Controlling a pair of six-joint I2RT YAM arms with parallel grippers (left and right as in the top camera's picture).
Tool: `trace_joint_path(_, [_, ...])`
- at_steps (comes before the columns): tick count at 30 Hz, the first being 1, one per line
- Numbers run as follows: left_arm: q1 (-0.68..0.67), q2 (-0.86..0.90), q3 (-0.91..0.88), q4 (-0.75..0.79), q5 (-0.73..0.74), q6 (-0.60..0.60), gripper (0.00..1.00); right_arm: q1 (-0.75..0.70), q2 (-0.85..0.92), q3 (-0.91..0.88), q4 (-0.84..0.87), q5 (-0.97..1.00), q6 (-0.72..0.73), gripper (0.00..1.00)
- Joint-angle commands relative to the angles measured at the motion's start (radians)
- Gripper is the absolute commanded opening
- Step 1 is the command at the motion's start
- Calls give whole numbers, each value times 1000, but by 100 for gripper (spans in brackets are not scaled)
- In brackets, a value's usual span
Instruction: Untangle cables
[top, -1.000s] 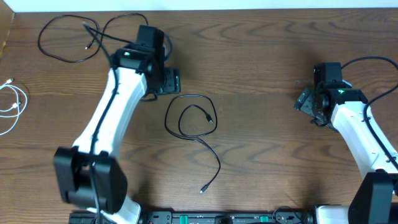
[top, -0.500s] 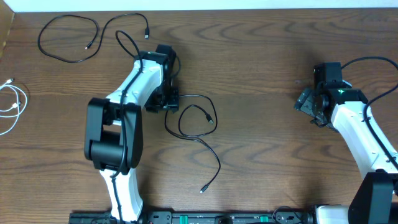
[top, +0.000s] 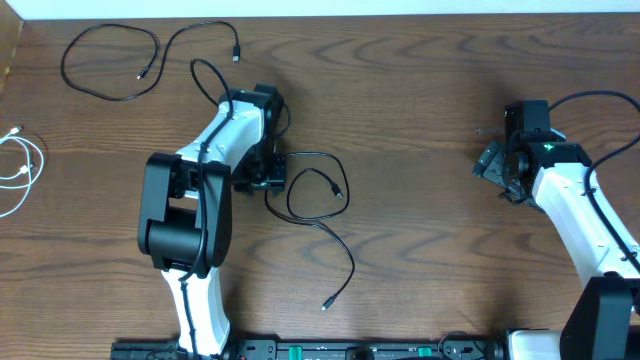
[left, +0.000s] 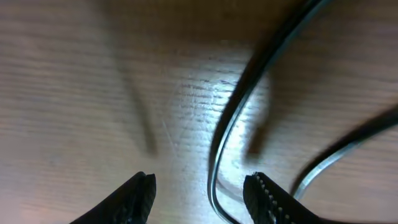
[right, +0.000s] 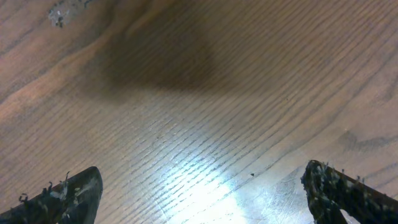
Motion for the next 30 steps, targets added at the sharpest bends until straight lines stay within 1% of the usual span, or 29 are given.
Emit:
trace_joint_path(1, [-1,8,-47,14,10,-14,49,-2,1,1,-1,12,-7,99])
trace_joint_path(3, [-1,8,-58,26,26,-14,46,-2,1,1,-1,12,-7,99])
trace_joint_path(5, [-2,8,-59,34,25,-14,44,-2,1,1,-1,13,-7,99])
trace_joint_path(6, [-2,8,-59,40,25,-14,41,-2,1,1,-1,12,-7,99])
trace_joint_path(7, [-2,8,-59,47,25,-14,37,-2,1,1,-1,12,-7,99])
trace_joint_path(8, [-2,8,-59,55,25,-14,29,-2,1,1,-1,12,-7,99])
trace_joint_path(10, [-1,8,-58,69,25,-13,8,-2,1,1,-1,12,-7,99])
trace_joint_path(14, [-1,6,-31,68,25,-10,7,-2,1,1,-1,13,-7,99])
trace_joint_path(17, [-1,-16,26,16,25,-10,8,-2,1,1,-1,12,-7,99])
trace_joint_path(20, [-2,-80,85,-37,25,-10,7,-2,1,1,-1,12,-7,99])
trace_joint_path(23, [-2,-185,113,-49,55,-10,7,-2,1,1,-1,13,-7,99])
trace_joint_path(25, [-2,-304,112,-42,107,-10,8,-2,1,1,-1,13,-7,99])
trace_joint_path(30, [-2,-489,112,-39,187,-10,7,-2,1,1,-1,12,-7,99])
